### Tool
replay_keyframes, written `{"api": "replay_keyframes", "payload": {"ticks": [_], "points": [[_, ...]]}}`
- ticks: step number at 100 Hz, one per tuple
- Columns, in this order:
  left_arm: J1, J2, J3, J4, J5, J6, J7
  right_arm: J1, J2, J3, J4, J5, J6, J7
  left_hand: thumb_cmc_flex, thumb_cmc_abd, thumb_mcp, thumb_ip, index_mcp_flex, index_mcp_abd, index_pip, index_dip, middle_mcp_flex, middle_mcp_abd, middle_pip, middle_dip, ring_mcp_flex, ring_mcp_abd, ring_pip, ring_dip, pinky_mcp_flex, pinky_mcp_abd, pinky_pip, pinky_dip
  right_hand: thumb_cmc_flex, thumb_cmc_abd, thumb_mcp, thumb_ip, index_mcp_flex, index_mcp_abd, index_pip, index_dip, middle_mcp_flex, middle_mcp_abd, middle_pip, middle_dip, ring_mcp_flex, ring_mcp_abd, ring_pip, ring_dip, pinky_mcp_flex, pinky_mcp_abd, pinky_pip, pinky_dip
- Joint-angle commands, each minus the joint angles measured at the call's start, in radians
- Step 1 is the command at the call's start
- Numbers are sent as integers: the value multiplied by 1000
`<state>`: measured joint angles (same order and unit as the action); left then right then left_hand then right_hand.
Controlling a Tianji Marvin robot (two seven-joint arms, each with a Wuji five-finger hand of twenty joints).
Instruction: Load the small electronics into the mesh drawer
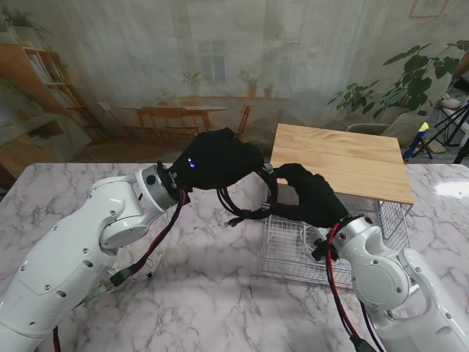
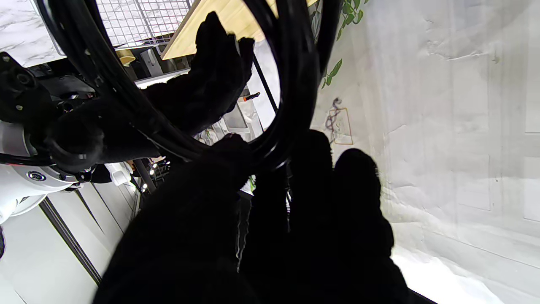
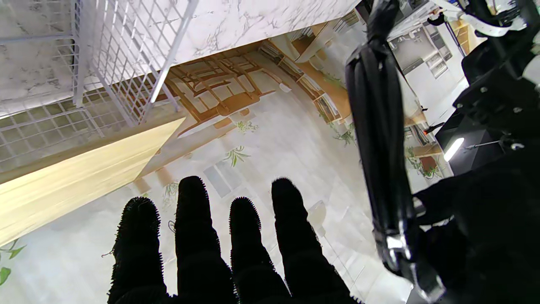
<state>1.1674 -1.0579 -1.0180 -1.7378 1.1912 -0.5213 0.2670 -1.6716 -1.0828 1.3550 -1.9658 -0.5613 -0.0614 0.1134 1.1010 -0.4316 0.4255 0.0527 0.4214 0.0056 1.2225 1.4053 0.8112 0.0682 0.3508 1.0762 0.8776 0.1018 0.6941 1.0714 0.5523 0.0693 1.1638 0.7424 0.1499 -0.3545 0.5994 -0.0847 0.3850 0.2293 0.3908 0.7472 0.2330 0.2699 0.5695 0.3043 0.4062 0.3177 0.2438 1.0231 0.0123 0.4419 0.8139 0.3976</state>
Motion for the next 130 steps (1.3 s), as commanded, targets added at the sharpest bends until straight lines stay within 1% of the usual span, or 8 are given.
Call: {"api": "replay_keyframes", "payload": {"ticks": [1,31,39,60,68,86,102,130], "points": [[-9,-9,5,3,-1,4,-10,10,-6,-13,8,16,11,12,48,4,133,69,5,-11,0,27,32,-56,39,25,19,30,26,16,-3,-115,19,26,52,-23,-33,4,31,-24,69,58,-14,12,10,10,-18,14,-72,-44,-29,18,-30,-18],[-41,-11,52,40,-10,22,-16,30,-11,-65,16,40,9,-11,48,5,133,70,3,-10,-1,30,32,-55,38,25,20,29,26,16,-2,-112,18,27,347,46,-40,43,86,-149,498,103,87,-10,59,30,40,4,-50,-100,-25,35,-51,-55],[-49,-12,65,51,-11,29,-15,26,-11,-68,-1,88,46,11,49,11,129,66,-4,-6,-2,34,26,-55,37,26,17,28,25,14,-2,-111,16,27,430,-34,209,-86,118,-223,710,-79,161,-28,70,45,81,1,-46,-87,-38,37,-71,-101],[-50,-12,79,63,-27,38,-41,7,-19,-70,-21,103,67,-17,67,44,69,44,-45,12,-39,30,-6,-27,2,13,-7,33,-10,-11,-8,-106,-24,10,579,-20,271,-137,285,-283,811,-82,325,-93,151,126,172,-42,17,25,-16,37,-78,-123],[-45,-11,74,61,-30,46,-55,-2,-24,-70,-30,102,77,-44,39,115,-148,84,-170,16,-235,-157,-140,40,0,-44,-64,1,-77,-135,-49,-96,-100,-23,594,-40,306,-138,325,-272,809,-81,407,-124,192,168,229,-68,50,130,6,32,-63,-120],[-29,-10,44,58,-24,62,-45,-20,-29,-55,-46,89,89,-69,-97,215,-382,28,-167,38,-811,-789,-463,113,-33,-599,-260,65,-277,-315,-193,-27,-287,-130,604,-54,333,-137,348,-257,806,-66,528,-138,269,261,364,-79,93,194,76,19,8,-84],[-10,-11,-2,71,-36,78,-36,-39,-27,-22,-57,65,80,-67,-184,262,-427,2,-192,45,-928,-861,-537,112,-136,-749,-400,118,-393,-528,-308,38,-376,-244,602,-57,340,-139,353,-255,805,-56,542,-129,287,278,403,-72,105,219,170,-22,132,-21],[52,3,-134,156,-16,72,2,-131,-14,93,-112,5,36,-24,-182,326,-430,-7,-88,87,-887,-818,-484,106,-115,-741,-385,91,-366,-550,-329,54,-339,-244,591,-53,328,-141,349,-282,794,-62,557,-135,289,278,438,-71,120,235,247,-51,260,33]]}}
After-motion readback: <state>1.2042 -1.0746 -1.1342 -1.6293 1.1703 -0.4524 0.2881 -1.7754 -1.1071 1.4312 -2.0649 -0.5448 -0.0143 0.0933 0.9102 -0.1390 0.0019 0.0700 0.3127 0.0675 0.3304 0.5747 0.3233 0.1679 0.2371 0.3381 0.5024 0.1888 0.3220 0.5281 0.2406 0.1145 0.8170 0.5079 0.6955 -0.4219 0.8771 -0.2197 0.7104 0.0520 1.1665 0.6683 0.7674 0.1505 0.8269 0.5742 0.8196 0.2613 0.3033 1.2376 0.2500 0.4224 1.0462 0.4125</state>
